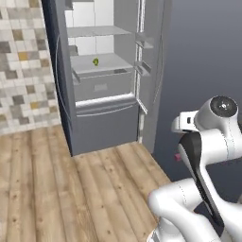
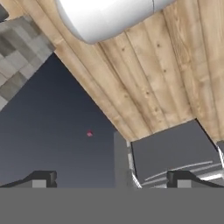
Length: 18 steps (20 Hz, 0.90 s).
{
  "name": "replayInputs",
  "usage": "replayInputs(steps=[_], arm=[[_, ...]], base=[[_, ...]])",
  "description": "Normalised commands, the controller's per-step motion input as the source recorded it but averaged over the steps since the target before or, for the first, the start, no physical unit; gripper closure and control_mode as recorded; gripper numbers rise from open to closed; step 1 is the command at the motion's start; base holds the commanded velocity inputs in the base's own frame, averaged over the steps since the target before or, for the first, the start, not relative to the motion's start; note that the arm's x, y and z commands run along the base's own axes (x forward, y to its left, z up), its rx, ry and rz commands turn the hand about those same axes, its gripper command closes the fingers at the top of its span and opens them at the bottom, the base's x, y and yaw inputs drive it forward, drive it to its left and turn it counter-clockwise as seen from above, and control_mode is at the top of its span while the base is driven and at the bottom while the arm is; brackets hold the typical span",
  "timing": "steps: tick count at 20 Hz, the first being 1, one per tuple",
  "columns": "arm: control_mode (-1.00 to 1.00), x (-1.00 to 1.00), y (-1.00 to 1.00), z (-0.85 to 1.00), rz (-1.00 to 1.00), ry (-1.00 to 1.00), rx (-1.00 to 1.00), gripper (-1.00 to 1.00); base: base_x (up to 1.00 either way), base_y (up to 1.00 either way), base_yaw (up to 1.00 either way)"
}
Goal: Place the cold items (mushroom and broccoli) from the fridge in one tupperware on the dining counter. Place the warm items (kebab skewer and hot dog) in the stove area in another tupperware.
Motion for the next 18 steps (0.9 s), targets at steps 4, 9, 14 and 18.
replayInputs(steps=[4, 9, 14, 18], arm=[[1.0, 0.0, 0.0, 0.0, 0.0, 0.0, 0.0, -1.0], [1.0, 0.0, 0.0, 0.0, 0.0, 0.0, 0.0, -1.0], [1.0, 0.0, 0.0, 0.0, 0.0, 0.0, 0.0, -1.0], [1.0, 0.0, 0.0, 0.0, 0.0, 0.0, 0.0, -1.0]], base=[[1.0, -0.31, -0.11], [1.0, -0.03, -0.05], [1.0, 0.07, 0.0], [1.0, 0.08, 0.0]])
